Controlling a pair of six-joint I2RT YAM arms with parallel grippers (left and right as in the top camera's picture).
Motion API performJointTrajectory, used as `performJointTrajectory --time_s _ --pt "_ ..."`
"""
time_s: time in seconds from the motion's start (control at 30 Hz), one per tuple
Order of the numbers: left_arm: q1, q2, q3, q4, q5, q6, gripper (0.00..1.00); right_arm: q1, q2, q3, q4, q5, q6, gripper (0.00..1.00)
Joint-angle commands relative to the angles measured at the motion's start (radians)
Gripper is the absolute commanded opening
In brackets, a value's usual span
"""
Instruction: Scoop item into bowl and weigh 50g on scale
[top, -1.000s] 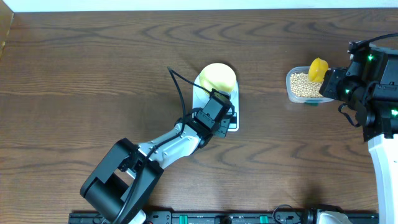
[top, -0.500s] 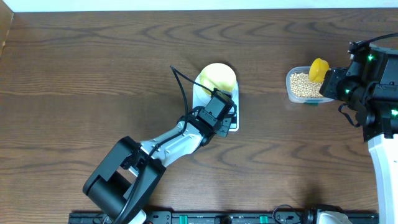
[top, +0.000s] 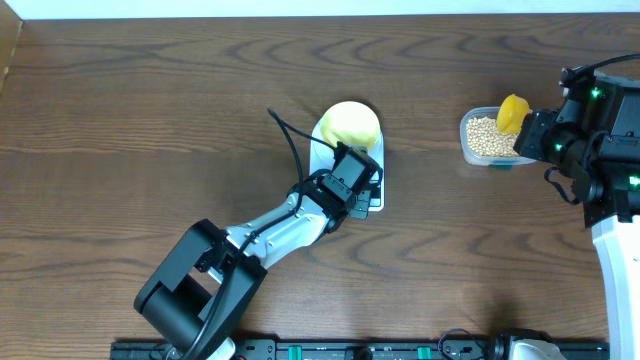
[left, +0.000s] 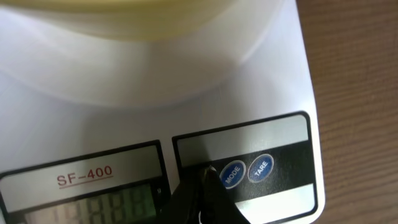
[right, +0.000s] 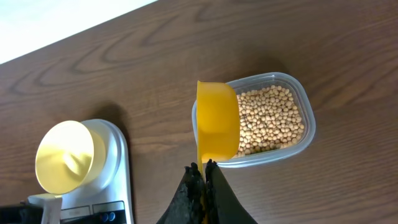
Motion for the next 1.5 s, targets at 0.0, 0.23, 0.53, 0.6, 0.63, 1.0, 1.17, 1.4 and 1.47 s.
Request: performJointTrajectory --time_s 0.0,0.23,0.53,0.6,0.63,1.0,1.17,1.4,1.47 --pt "0.014 0.12 -0.093 -0.089 -0.068 -0.052 0.07 -0.008 0.0 0.017 0.0 0.008 -0.018 0.01" --pt "0.014 0.126 -0.097 -0.081 -0.068 -0.053 0.07 -0.008 0.0 0.017 0.0 0.008 -0.018 0.01" --pt "0.014 0.123 -0.098 -0.06 -0.064 -0.048 0.07 -0.008 0.0 0.017 0.0 0.008 -0.018 0.01" --pt "0.014 0.095 -0.095 -0.053 -0.065 -0.044 0.07 -0.008 0.0 0.017 0.0 0.008 -0.018 0.01" --pt "0.014 0.082 -0.093 -0.053 -0.064 -0.036 0.07 -0.008 0.0 0.017 0.0 0.008 -0.018 0.01" --pt "0.014 -0.31 -0.083 -0.054 0.011 -0.009 0.07 -0.008 0.0 0.017 0.0 0.008 -0.017 0.01" --pt "0.014 -0.626 -0.084 -0.075 0.117 0.028 0.17 -0.008 -0.001 0.017 0.008 0.007 -0.017 0.01" --pt "0.014 -0.875 -0.084 -0.177 0.102 0.175 0.61 -0.008 0.0 0.017 0.065 -0.049 -0.018 0.01" --pt "0.014 -0.925 -0.084 -0.22 0.06 0.217 0.62 -0.008 0.0 0.017 0.087 -0.049 -0.024 0.01"
